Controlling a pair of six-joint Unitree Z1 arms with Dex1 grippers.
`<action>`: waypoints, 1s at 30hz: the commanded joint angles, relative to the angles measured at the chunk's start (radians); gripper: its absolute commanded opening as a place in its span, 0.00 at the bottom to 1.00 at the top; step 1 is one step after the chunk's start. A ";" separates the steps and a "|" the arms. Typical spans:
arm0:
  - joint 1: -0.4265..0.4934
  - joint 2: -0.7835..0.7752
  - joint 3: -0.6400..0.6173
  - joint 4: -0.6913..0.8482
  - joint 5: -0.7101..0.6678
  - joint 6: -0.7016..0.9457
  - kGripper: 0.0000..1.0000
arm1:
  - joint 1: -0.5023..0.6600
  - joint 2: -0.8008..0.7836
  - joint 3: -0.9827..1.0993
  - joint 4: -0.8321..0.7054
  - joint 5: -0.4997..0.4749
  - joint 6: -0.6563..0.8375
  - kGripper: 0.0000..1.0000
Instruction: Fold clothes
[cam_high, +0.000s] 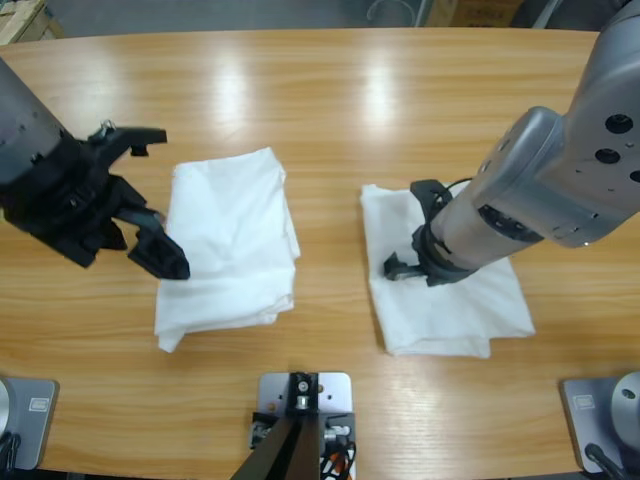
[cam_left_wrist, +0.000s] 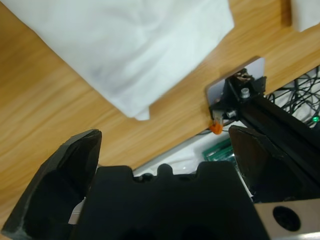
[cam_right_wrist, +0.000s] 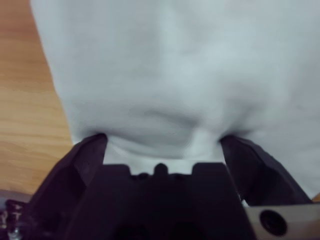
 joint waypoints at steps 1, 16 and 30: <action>-0.037 -0.044 0.066 -0.079 0.010 -0.093 1.00 | -0.138 0.148 -0.068 -0.015 0.015 -0.124 0.92; -0.110 0.036 0.175 -0.626 -0.015 -0.586 1.00 | -0.127 -0.260 -0.222 0.169 0.098 -0.185 0.93; -0.129 0.365 0.271 -1.155 -0.115 -0.765 1.00 | -0.521 -0.442 -0.013 0.136 0.255 -0.316 0.93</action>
